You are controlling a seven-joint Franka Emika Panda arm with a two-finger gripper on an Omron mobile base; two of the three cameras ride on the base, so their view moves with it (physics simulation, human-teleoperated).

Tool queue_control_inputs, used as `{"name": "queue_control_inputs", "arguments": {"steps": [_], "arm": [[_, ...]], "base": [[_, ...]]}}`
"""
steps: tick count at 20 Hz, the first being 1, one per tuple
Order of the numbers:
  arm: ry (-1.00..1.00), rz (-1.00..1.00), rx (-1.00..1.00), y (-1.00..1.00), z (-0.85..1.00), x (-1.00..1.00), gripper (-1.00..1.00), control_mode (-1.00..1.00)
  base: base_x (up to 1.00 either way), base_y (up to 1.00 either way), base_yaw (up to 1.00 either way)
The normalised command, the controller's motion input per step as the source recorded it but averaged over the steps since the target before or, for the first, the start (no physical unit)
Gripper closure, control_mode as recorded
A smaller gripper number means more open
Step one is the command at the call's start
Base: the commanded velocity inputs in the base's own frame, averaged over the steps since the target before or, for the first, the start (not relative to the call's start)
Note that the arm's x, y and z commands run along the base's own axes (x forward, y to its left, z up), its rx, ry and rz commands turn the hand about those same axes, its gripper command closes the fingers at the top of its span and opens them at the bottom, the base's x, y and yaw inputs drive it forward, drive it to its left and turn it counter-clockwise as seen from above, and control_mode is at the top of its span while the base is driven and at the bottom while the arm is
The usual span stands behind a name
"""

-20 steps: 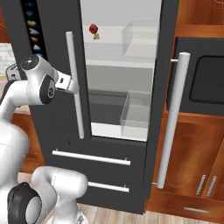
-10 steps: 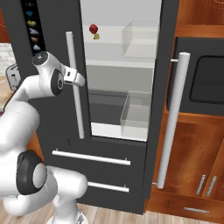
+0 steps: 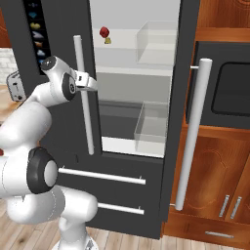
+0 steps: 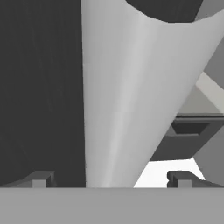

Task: Retrieve the butter from the fridge and place it on a plate on the dining table. Then retrieve the butter knife by the fridge and place it near the plate.

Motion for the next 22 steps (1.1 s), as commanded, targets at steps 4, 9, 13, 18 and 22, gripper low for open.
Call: {"name": "queue_control_inputs", "arguments": {"steps": [4,9,13,18,22], "arm": [[-0.13,0.0,-0.01,0.0,0.0,0.26,-1.0,-1.0],[-0.1,0.0,0.0,0.0,-0.02,0.12,1.0,-1.0],[0.0,0.0,0.0,0.01,0.0,0.0,1.0,-1.0],[0.0,-0.12,0.0,0.29,0.0,-0.59,1.0,-1.0],[0.0,-0.18,-0.07,0.59,0.0,-0.79,1.0,-1.0]], "base": [[0.0,0.0,0.0],[0.0,0.0,0.0],[0.0,0.0,0.0],[0.0,0.0,0.0],[0.0,0.0,0.0]]}}
